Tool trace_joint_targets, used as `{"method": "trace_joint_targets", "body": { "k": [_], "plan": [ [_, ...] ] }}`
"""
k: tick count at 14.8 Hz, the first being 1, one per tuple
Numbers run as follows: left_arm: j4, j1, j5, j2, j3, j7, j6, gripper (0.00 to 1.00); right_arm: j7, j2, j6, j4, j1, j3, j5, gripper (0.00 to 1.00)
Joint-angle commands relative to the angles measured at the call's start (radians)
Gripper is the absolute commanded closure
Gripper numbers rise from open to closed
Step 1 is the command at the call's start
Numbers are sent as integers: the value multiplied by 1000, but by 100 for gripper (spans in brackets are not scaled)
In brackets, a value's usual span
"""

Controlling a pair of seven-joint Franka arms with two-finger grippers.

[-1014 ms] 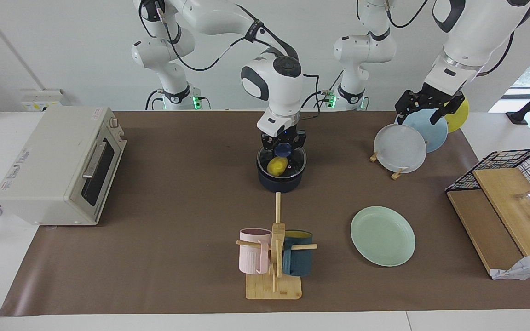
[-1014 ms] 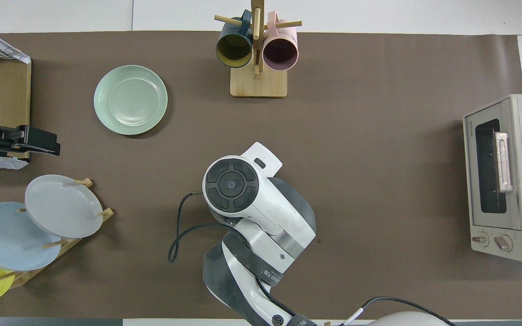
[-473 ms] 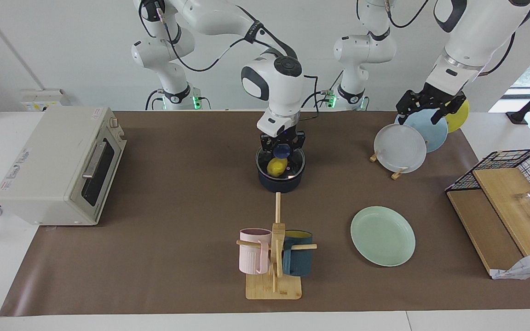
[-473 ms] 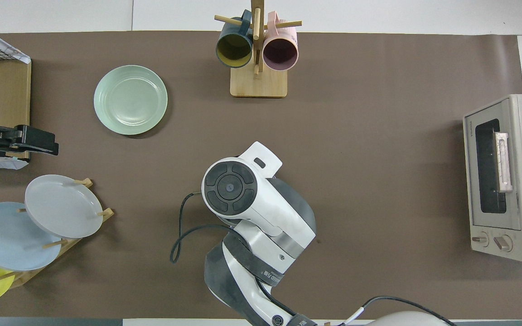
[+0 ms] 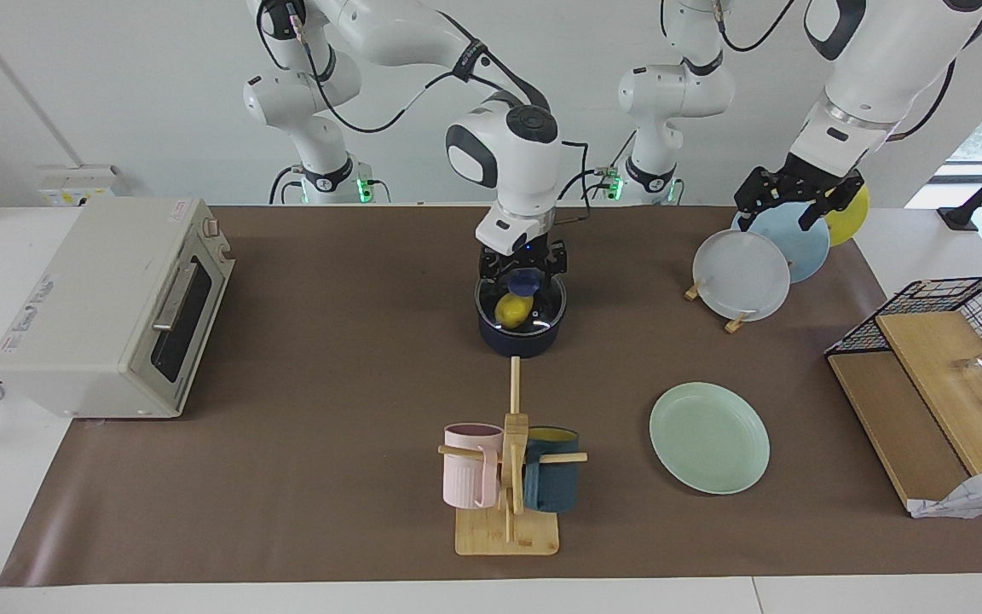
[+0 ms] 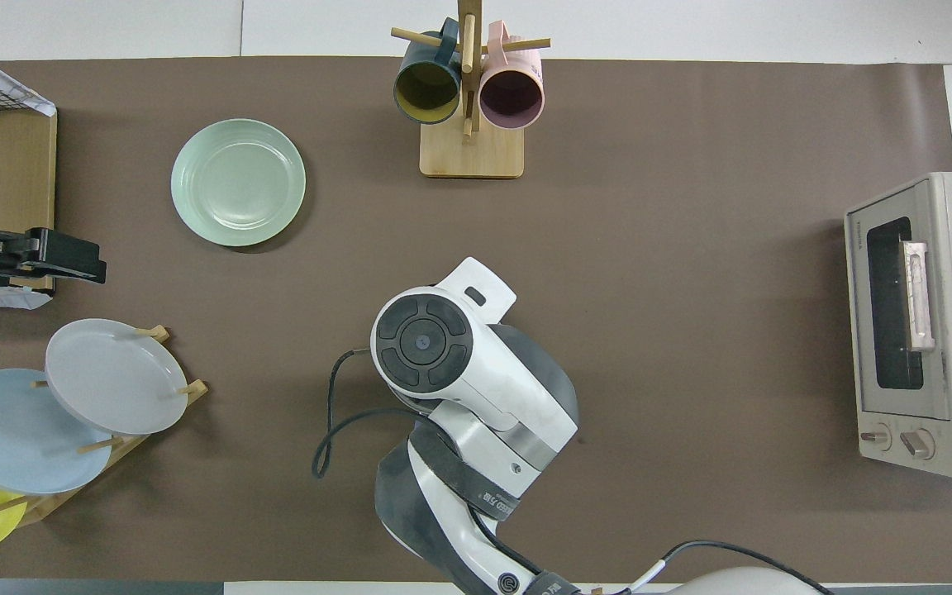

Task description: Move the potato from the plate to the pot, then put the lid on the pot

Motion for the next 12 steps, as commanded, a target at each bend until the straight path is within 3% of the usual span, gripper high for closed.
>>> {"method": "trace_joint_targets", "body": {
  "k": [1,6,12],
  "plan": [
    [5,10,-5,1,-4,4,-6,0,8,-17,-38,45,-34,-1,-23,0],
    [5,4,-4,1,-4,3,-7,0,-165,-66,-260,188,-193,-4,-6,0],
    [5,3,-5,1,-5,0,-9,0,-443,-204,-455,190,-443,-8,66,0]
  ]
}}
